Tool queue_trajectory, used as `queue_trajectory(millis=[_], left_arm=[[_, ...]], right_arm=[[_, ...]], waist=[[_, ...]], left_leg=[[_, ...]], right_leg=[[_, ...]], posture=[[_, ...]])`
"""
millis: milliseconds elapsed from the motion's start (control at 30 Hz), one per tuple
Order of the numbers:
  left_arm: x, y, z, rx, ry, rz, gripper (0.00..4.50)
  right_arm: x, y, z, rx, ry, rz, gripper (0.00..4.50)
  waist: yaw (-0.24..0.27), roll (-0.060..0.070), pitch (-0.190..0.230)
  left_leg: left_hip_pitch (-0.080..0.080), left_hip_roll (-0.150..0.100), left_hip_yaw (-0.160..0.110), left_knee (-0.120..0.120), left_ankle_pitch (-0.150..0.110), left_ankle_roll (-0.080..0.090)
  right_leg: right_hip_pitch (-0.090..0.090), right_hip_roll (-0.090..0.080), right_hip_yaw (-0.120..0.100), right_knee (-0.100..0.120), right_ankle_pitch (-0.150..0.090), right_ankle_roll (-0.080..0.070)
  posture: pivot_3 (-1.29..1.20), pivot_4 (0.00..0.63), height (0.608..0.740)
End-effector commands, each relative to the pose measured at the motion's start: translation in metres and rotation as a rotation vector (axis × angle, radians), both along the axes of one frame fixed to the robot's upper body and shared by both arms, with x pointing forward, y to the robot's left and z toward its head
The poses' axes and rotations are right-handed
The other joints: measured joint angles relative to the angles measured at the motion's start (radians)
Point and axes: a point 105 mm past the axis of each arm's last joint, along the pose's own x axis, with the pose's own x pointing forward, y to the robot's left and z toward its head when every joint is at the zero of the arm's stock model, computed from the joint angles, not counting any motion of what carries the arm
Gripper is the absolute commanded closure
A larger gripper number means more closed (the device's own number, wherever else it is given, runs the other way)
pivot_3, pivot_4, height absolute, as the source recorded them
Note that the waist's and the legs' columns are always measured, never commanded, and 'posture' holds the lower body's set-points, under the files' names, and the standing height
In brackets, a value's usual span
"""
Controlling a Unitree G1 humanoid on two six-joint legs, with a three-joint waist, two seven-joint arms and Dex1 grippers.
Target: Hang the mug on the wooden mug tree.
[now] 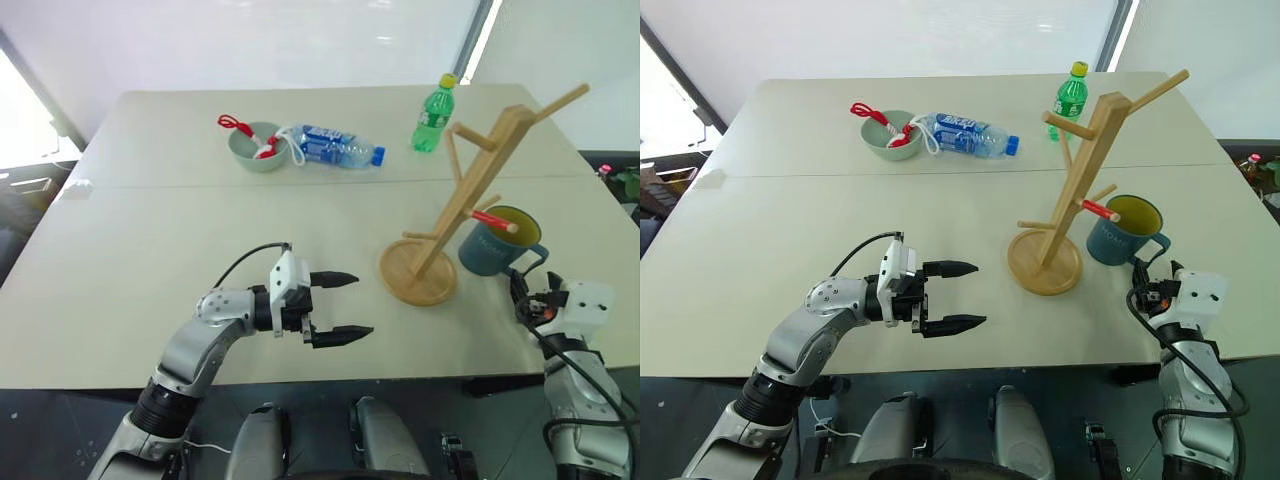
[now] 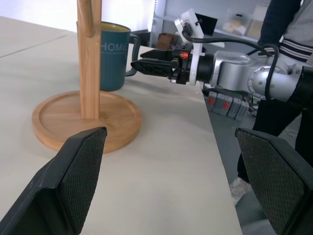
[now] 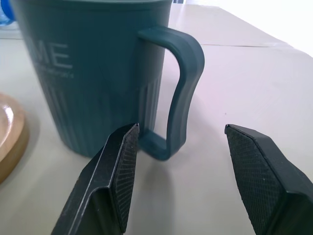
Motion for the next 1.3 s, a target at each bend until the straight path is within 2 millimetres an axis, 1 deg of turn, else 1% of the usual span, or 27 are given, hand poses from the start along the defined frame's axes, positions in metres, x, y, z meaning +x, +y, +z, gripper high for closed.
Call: queue_trajectory(millis=[33,233,500,533,600,667,733,833,900,1000,1067,1167,1267,1300], left_arm=[[-0.004,-0.004,0.011,-0.034,-0.041,-0.02,0.0],[-0.004,-0.005,0.013,-0.041,-0.045,-0.02,0.0],[-0.004,-0.005,0.014,-0.049,-0.036,-0.021,0.0],[-0.004,-0.006,0.014,-0.051,-0.034,-0.021,0.0],[-0.003,-0.006,0.014,-0.052,-0.032,-0.019,0.0],[-0.003,-0.006,0.014,-0.053,-0.032,-0.017,0.0],[-0.003,-0.006,0.014,-0.054,-0.032,-0.016,0.0],[-0.004,-0.005,0.013,-0.056,-0.029,-0.013,0.0],[-0.004,-0.005,0.013,-0.057,-0.029,-0.01,0.0],[-0.004,-0.005,0.013,-0.058,-0.027,-0.007,0.0],[-0.005,-0.004,0.013,-0.058,-0.023,-0.007,0.0],[-0.006,-0.003,0.013,-0.057,-0.016,-0.012,0.0],[-0.007,-0.003,0.013,-0.059,-0.001,-0.031,0.0],[-0.007,-0.003,0.013,-0.059,0.001,-0.035,0.0]], right_arm=[[0.002,-0.007,0.009,-0.021,-0.034,-0.033,1.64],[0.006,-0.013,0.006,0.002,-0.043,-0.079,1.64],[0.012,-0.015,0.007,0.022,-0.048,-0.09,1.64],[0.013,-0.015,0.007,0.029,-0.05,-0.087,1.87],[0.016,-0.014,0.008,0.046,-0.054,-0.082,2.49],[0.018,-0.012,0.008,0.068,-0.059,-0.076,3.57],[0.02,-0.01,0.007,0.077,-0.056,-0.064,4.47],[0.02,-0.006,0.007,0.074,-0.052,-0.046,4.47],[0.019,-0.001,0.011,0.037,-0.048,-0.017,4.47],[0.016,0.01,0.018,-0.088,-0.02,0.068,4.47],[0.003,0.014,0.035,-0.264,-0.009,0.157,4.47],[-0.013,0.02,0.056,-0.46,0.009,0.266,4.47],[-0.027,0.033,0.081,-0.617,0.012,0.403,4.47],[-0.029,0.037,0.085,-0.64,0.013,0.429,4.47]], waist=[[0.0,0.0,0.0],[-0.001,0.0,0.0],[-0.001,0.0,0.0],[-0.001,0.0,0.0],[-0.001,0.0,0.0],[-0.001,0.0,0.0],[-0.001,0.0,0.0],[-0.001,0.0,0.0],[-0.001,0.0,0.0],[-0.001,0.001,-0.001],[0.0,0.002,-0.002],[0.001,0.004,-0.002],[-0.001,0.004,-0.003],[-0.002,0.003,-0.002]], left_leg=[[0.0,0.0,0.0,0.0,0.0,0.0],[0.0,0.0,0.0,0.0,0.0,0.0],[0.0,0.0,0.0,0.0,0.0,0.0],[0.0,0.0,0.0,0.0,0.0,0.0],[0.001,0.0,0.0,0.0,0.0,0.0],[0.001,0.0,0.0,0.0,0.0,0.0],[0.001,0.0,0.0,0.0,0.0,0.0],[0.001,0.0,0.0,0.001,0.0,0.0],[0.001,0.0,0.0,0.001,0.0,0.0],[0.001,0.0,0.0,0.001,0.0,0.0],[0.001,-0.001,0.0,0.001,0.0,0.0],[0.0,-0.002,0.0,0.001,0.0,0.0],[0.001,-0.002,0.0,0.001,0.0,0.0],[0.003,-0.002,0.0,0.001,0.0,0.0]], right_leg=[[0.0,0.0,0.0,0.0,0.0,0.0],[0.0,0.0,0.0,0.0,0.0,0.0],[0.0,0.0,0.0,0.001,0.0,0.0],[0.0,0.0,0.0,0.001,0.0,0.0],[0.0,0.0,0.0,0.001,0.0,0.0],[0.0,0.0,0.0,0.001,0.0,0.0],[0.0,0.0,0.0,0.001,0.0,0.0],[0.0,0.0,0.0,0.001,0.0,0.0],[0.001,0.0,0.001,0.001,0.0,0.0],[0.001,0.0,0.001,0.002,0.0,0.0],[0.001,0.0,0.001,0.001,0.0,0.0],[0.001,0.0,0.0,0.001,0.0,0.001],[0.002,0.0,0.001,0.002,0.0,0.001],[0.003,0.0,0.001,0.002,0.0,0.001]], posture=[[0.0,0.15,0.74],[0.0,0.15,0.74],[0.0,0.15,0.74],[0.0,0.15,0.74],[0.0,0.15,0.74],[0.0,0.15,0.74],[0.0,0.15,0.74],[0.0,0.15,0.74],[0.0,0.15,0.74],[0.0,0.15,0.74],[0.0,0.15,0.74],[0.0,0.15,0.74],[0.0,0.15,0.74],[0.0,0.15,0.74]])
